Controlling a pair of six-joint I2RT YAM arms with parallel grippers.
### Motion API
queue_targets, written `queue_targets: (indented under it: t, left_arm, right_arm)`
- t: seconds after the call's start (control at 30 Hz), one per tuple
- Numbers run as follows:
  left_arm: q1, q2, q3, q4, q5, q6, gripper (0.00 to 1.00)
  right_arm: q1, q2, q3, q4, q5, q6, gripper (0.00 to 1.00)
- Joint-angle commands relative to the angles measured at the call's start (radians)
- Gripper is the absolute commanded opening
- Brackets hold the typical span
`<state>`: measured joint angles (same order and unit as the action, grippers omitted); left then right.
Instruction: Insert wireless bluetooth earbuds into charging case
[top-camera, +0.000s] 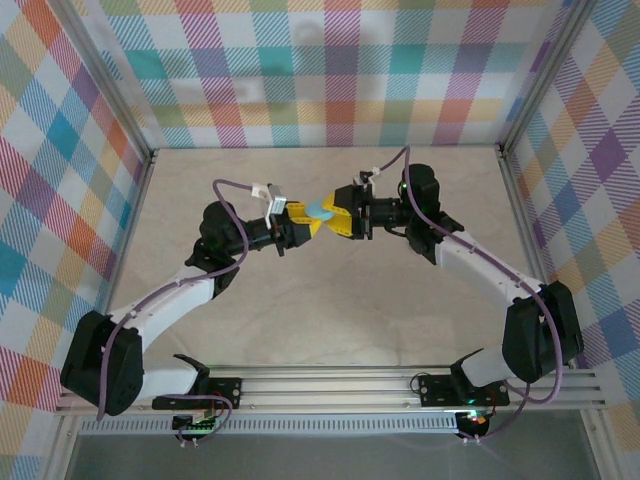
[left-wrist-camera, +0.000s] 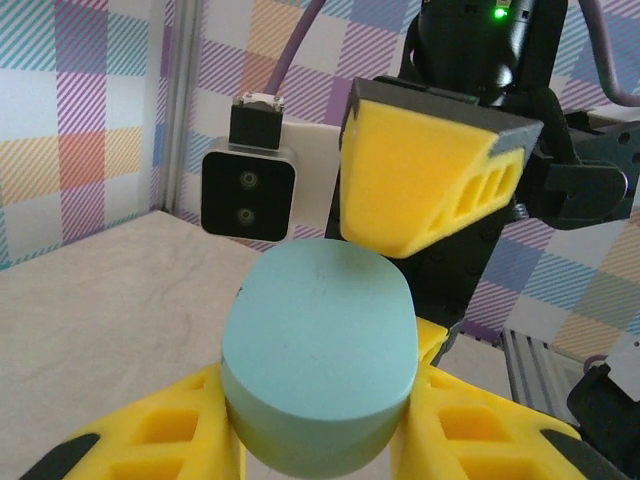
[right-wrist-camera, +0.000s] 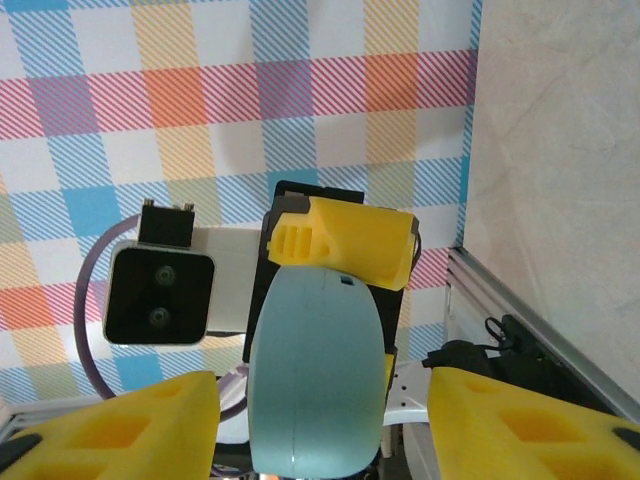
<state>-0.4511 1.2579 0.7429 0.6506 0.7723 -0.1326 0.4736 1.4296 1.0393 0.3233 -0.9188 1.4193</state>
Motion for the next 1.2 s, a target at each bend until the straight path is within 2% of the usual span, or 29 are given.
queue_targets:
  t: [0.0,0.07,0.17,0.27,0.37,0.4,0.5,0.8,0.93,1.17]
  left_arm:
    - [-0.008,-0.061,-0.005,-0.076,-0.019,0.06,0.16]
    - [-0.007,-0.085,-0.011,-0.111,-0.033,0.074,0.15]
    - [-0.008,-0.115,-0.011,-0.185,-0.053,0.096,0.14]
    - [-0.007,-0.145,0.002,-0.304,-0.064,0.131,0.14]
    - [-0.007,-0.189,0.0,-0.395,-0.072,0.159,0.13]
    - [-0.007,-0.208,-0.01,-0.407,-0.079,0.165,0.13]
    - [-0.007,-0.265,-0.048,-0.417,-0.109,0.174,0.13]
    - [-0.008,-0.338,-0.068,-0.498,-0.107,0.183,0.13]
    - [-0.008,-0.343,-0.073,-0.505,-0.095,0.181,0.13]
    - [-0.008,-0.342,-0.079,-0.489,-0.067,0.159,0.12]
  right_arm:
    - [-0.031,-0.027,0.038,-0.022,-0.011,-0.037,0.63]
    - [-0.057,-0.052,0.041,-0.056,-0.007,-0.072,0.65]
    - [-0.089,-0.107,0.053,-0.178,0.021,-0.203,0.66]
    - [-0.08,-0.166,0.116,-0.381,0.092,-0.491,0.66]
    - [-0.014,-0.221,0.206,-0.631,0.298,-0.85,0.65]
    - [0.014,-0.233,0.224,-0.678,0.37,-0.954,0.65]
    - [0.062,-0.241,0.244,-0.716,0.449,-1.141,0.65]
    - [0.234,-0.158,0.285,-0.809,0.571,-1.475,0.69]
    - [0.289,-0.124,0.298,-0.839,0.622,-1.557,0.71]
    - [0.322,-0.072,0.339,-0.9,0.638,-1.618,0.75]
